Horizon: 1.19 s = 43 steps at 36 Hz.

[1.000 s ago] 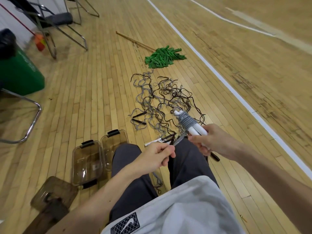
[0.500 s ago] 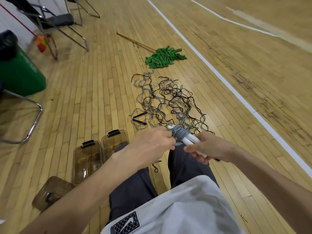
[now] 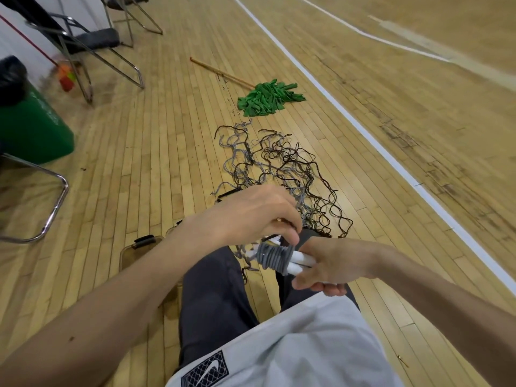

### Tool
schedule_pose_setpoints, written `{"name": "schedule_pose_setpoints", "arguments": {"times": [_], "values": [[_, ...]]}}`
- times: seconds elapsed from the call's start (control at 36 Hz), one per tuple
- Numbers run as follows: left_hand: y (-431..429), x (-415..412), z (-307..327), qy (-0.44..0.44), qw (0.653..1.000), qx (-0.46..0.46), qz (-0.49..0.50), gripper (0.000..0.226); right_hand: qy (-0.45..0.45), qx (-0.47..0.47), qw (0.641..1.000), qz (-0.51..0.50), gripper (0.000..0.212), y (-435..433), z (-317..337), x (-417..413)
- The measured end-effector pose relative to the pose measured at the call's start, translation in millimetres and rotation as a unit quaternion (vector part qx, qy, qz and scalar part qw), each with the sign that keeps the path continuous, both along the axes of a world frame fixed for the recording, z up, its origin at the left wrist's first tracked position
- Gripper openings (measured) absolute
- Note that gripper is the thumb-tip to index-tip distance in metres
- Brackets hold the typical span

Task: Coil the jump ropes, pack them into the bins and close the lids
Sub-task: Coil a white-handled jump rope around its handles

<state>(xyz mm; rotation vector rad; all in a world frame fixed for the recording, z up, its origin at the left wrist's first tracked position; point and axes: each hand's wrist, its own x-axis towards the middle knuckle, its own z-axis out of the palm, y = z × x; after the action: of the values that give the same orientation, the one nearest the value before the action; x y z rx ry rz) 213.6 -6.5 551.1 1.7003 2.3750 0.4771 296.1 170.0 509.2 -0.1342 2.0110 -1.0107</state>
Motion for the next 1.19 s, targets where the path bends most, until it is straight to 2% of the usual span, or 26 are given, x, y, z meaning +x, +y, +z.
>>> {"name": "schedule_pose_setpoints", "arguments": {"times": [0.14,0.25,0.42,0.53,0.72,0.81,0.83,0.89,0.94,1.0,1.06,1.14,1.19], "values": [[3.2,-2.5,-4.5,-0.114,0.993,-0.022,0.031,0.021,0.028,0.011,0.999,0.036,0.023,-2.3,5.1,4.6],[3.8,-4.5,-10.8,-0.196,0.978,-0.015,0.064,0.016,0.034,-0.021,0.997,0.060,0.026,-4.4,11.4,9.4],[-3.7,-8.4,-21.6,-0.350,0.930,0.049,0.104,0.015,0.046,-0.067,0.995,0.060,0.031,-2.3,21.3,12.5],[-6.2,-6.2,-29.6,-0.404,0.905,0.063,0.119,0.017,0.073,-0.067,0.993,0.057,0.026,-1.9,21.1,13.2],[-17.1,-1.0,-41.8,-0.496,0.857,0.069,0.124,0.037,0.092,-0.090,0.991,0.045,0.024,-2.0,22.7,13.8],[-21.8,-0.1,-53.9,-0.513,0.843,0.073,0.145,0.037,0.102,-0.106,0.989,0.019,0.029,-3.7,21.1,13.2],[-24.8,-0.2,-57.7,-0.507,0.845,0.080,0.153,0.030,0.105,-0.115,0.988,0.001,0.029,-3.5,20.6,12.2],[-31.5,0.5,-61.7,-0.446,0.872,0.081,0.186,0.007,0.108,-0.134,0.984,-0.036,0.024,-3.1,19.8,10.0],[-36.6,1.3,-58.5,-0.393,0.892,0.061,0.214,0.029,0.111,-0.151,0.980,-0.067,0.013,-2.5,18.9,8.4],[-36.8,3.0,-54.6,-0.397,0.893,0.066,0.200,0.017,0.101,-0.170,0.975,-0.096,0.002,-2.0,16.9,7.5],[-32.3,7.4,-50.6,-0.437,0.870,0.086,0.213,0.024,0.092,-0.189,0.970,-0.120,0.006,-2.4,14.2,6.5],[-28.0,9.2,-53.3,-0.508,0.810,0.154,0.250,0.022,0.091,-0.225,0.957,-0.159,0.009,-4.5,11.1,4.7],[-25.8,10.8,-54.8,-0.530,0.792,0.173,0.249,0.022,0.082,-0.238,0.947,-0.200,0.021,-6.3,7.1,2.4]]}}
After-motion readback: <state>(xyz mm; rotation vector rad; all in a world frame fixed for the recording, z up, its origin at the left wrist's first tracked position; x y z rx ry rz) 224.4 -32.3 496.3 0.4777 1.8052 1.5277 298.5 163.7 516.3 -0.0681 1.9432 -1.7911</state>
